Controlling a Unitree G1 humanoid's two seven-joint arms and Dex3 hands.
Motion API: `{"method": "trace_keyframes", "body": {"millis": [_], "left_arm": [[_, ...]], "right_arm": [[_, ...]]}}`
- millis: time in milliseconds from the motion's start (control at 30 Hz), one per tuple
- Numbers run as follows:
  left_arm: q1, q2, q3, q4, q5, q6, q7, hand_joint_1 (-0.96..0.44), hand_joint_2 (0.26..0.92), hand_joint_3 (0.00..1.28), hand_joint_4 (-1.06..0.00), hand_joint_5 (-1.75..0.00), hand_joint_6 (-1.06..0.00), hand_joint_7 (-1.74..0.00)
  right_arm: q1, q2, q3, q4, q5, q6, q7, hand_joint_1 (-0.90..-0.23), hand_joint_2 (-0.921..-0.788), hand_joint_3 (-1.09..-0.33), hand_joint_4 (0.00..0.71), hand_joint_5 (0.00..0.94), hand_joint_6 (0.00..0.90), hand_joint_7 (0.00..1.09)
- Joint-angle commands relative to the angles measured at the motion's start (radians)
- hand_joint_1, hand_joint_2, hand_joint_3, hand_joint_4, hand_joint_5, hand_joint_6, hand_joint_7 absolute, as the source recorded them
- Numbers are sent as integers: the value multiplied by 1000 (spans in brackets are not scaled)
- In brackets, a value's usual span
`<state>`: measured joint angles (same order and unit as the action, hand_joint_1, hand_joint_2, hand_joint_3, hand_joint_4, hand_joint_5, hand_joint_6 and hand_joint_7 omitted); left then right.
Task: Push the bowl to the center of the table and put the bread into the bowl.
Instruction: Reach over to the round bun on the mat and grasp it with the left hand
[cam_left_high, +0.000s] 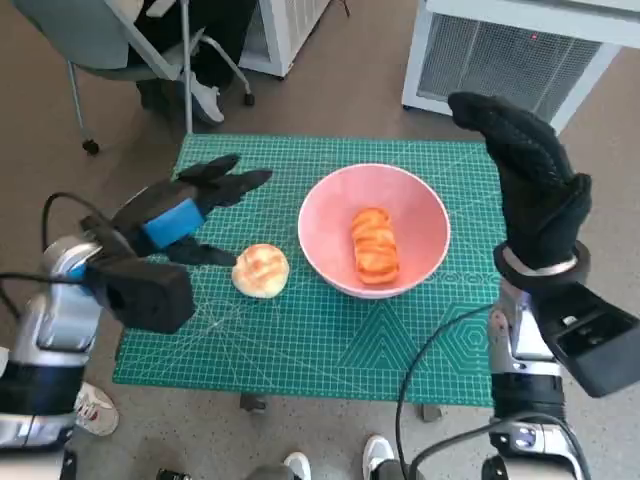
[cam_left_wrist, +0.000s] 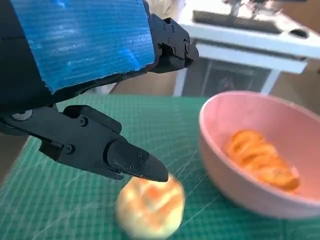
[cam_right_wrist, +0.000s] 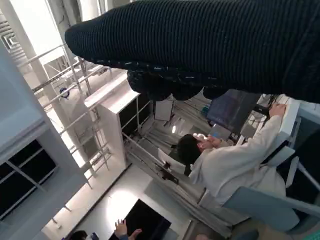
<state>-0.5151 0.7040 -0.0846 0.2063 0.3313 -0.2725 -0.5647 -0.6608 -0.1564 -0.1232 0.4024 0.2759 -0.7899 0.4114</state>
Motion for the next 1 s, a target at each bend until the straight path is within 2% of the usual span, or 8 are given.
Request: {"method": "trace_keyframes", "body": {"millis": [33, 300, 567, 767, 1000], "left_arm": [[42, 5, 2, -17, 2, 12, 19, -391, 854, 1, -128, -9, -255, -12], [57, -24, -32, 18, 30, 24, 42, -356, 842, 0, -152, -13, -287, -27], [23, -67, -97, 110, 67, 26, 59, -329, 836, 0, -197, -21, -324, -44], [-28, -106, -149, 231, 97, 8, 75, -300, 833, 0, -268, -37, -365, -63], [-88, -146, -200, 377, 133, -10, 104, -251, 833, 0, -414, -51, -438, -104]], "right_arm": [[2, -2, -1, 28, -1, -6, 11, -568, -921, -841, -1, 460, -1, 707], [-18, -7, -3, 63, 5, -24, 27, -568, -921, -836, -1, 473, -1, 710], [-29, -12, -6, 84, 8, -39, 43, -570, -921, -835, -1, 480, -1, 711], [-32, -15, -7, 91, 8, -43, 49, -569, -921, -835, -1, 483, -1, 711], [-29, -15, -7, 79, 10, -37, 51, -571, -921, -839, -1, 483, -1, 712]]}}
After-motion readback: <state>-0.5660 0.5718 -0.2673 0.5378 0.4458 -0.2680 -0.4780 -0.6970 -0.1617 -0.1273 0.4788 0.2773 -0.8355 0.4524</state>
